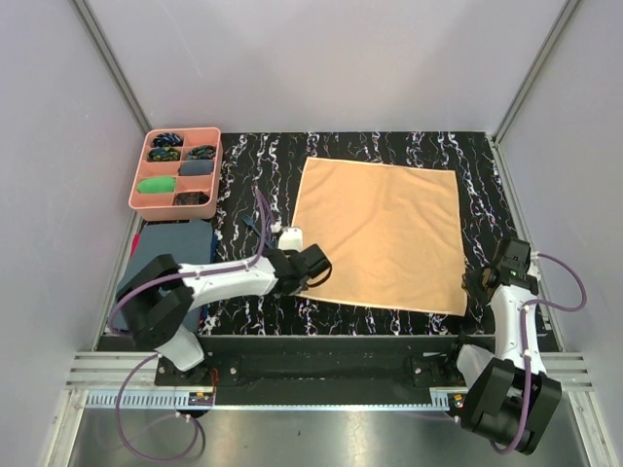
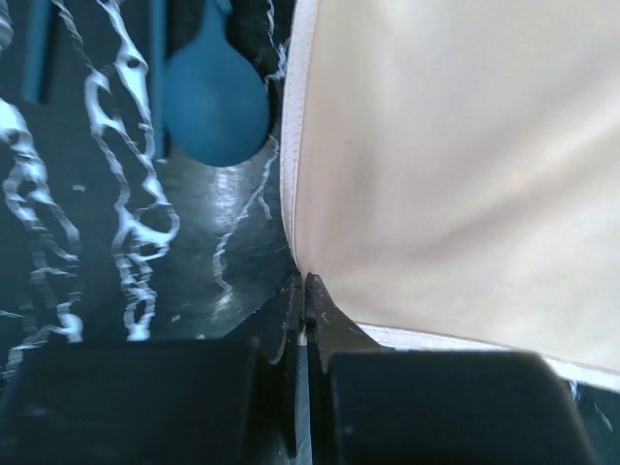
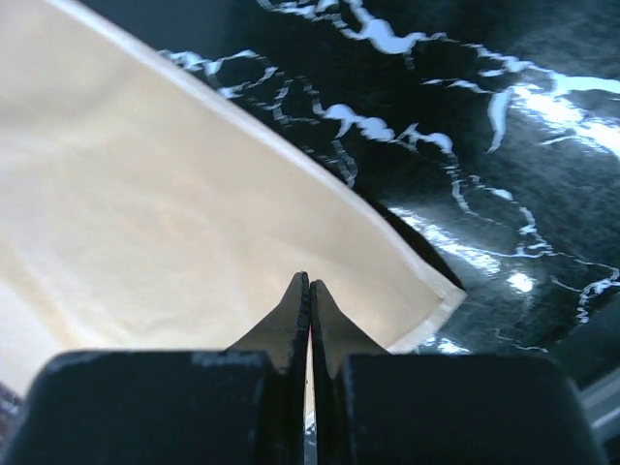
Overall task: Fold the napkin into a case and place the utensils inside
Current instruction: Fold and flatten the napkin at the center of the board.
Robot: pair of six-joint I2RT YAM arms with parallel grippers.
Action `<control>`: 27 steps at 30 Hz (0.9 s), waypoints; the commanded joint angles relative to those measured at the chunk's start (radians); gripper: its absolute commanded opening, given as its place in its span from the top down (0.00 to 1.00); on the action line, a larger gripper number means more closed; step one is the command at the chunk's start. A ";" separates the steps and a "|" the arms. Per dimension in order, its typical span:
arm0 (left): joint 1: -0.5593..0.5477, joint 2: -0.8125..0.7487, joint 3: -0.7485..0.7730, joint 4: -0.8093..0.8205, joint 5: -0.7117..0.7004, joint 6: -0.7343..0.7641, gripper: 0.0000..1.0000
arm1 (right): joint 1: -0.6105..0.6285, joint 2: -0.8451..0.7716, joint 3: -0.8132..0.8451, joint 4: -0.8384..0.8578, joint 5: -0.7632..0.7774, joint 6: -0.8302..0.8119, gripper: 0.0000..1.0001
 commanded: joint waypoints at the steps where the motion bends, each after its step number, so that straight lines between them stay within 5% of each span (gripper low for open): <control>1: -0.004 -0.175 0.052 0.011 -0.092 0.230 1.00 | -0.001 -0.079 0.058 0.040 -0.119 -0.068 1.00; 10: 0.002 -0.434 0.224 0.213 -0.035 0.591 1.00 | -0.001 -0.200 0.403 0.016 -0.260 -0.187 1.00; 17: 0.002 -0.508 0.320 0.229 -0.007 0.653 1.00 | -0.001 -0.202 0.566 -0.132 -0.276 -0.189 1.00; 20: 0.002 -0.519 0.233 0.224 0.025 0.576 1.00 | -0.001 -0.156 0.457 -0.211 -0.285 -0.146 0.70; 27: 0.002 -0.484 -0.003 0.318 0.106 0.437 1.00 | 0.039 -0.054 0.069 -0.150 -0.435 -0.152 0.49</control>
